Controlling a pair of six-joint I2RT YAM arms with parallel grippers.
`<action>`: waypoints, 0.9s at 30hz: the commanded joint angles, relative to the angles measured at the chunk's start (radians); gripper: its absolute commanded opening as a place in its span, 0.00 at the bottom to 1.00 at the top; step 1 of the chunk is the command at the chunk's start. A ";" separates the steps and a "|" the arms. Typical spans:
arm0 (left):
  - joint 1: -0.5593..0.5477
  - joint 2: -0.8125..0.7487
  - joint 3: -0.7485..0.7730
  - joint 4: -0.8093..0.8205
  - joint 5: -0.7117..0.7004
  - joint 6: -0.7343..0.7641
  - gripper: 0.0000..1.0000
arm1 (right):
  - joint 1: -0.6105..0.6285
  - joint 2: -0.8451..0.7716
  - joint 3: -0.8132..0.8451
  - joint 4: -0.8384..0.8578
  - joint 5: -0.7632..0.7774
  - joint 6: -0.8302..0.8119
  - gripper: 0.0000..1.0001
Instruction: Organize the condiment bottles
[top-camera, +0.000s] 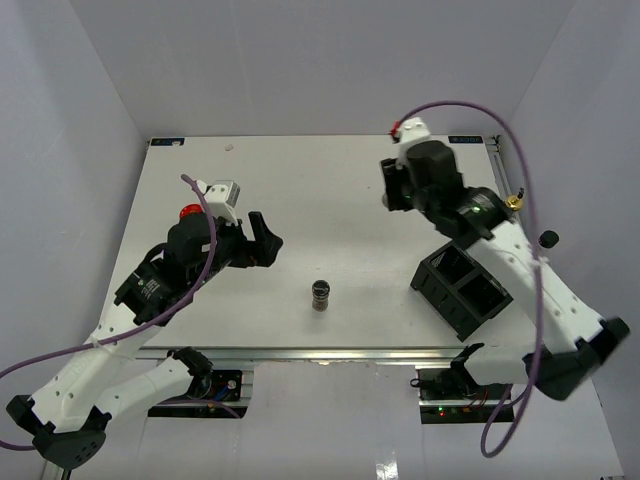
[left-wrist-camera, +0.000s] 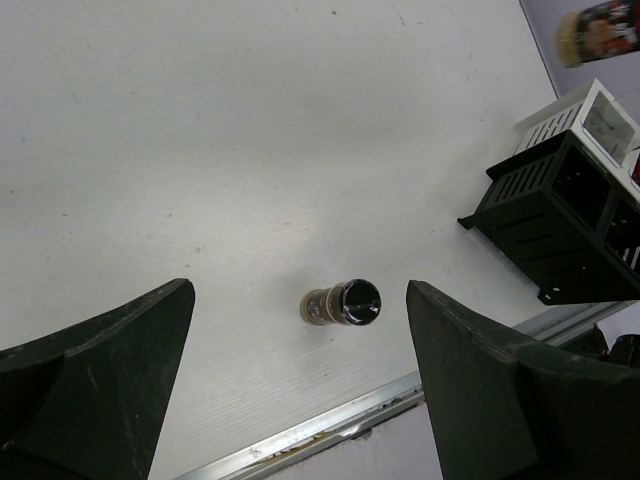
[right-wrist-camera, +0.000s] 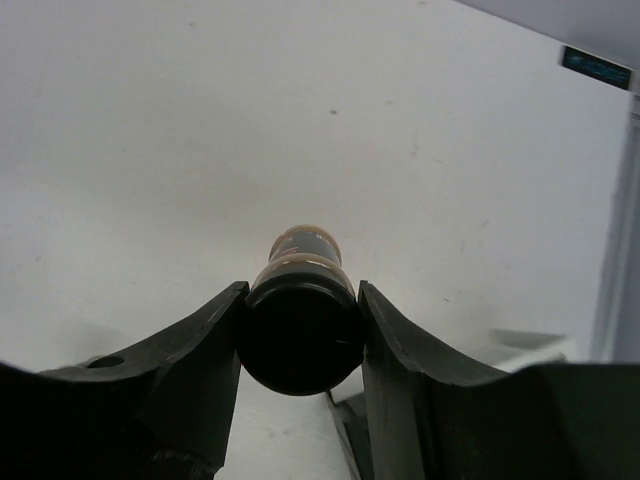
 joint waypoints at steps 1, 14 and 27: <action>0.005 0.005 0.049 0.004 0.041 -0.024 0.98 | -0.121 -0.155 -0.074 -0.205 0.005 0.016 0.08; 0.005 0.048 0.132 -0.042 0.098 -0.018 0.98 | -0.285 -0.368 -0.330 -0.285 0.021 0.068 0.08; 0.005 0.047 0.112 -0.038 0.106 -0.030 0.98 | -0.451 -0.406 -0.465 -0.150 -0.127 0.001 0.08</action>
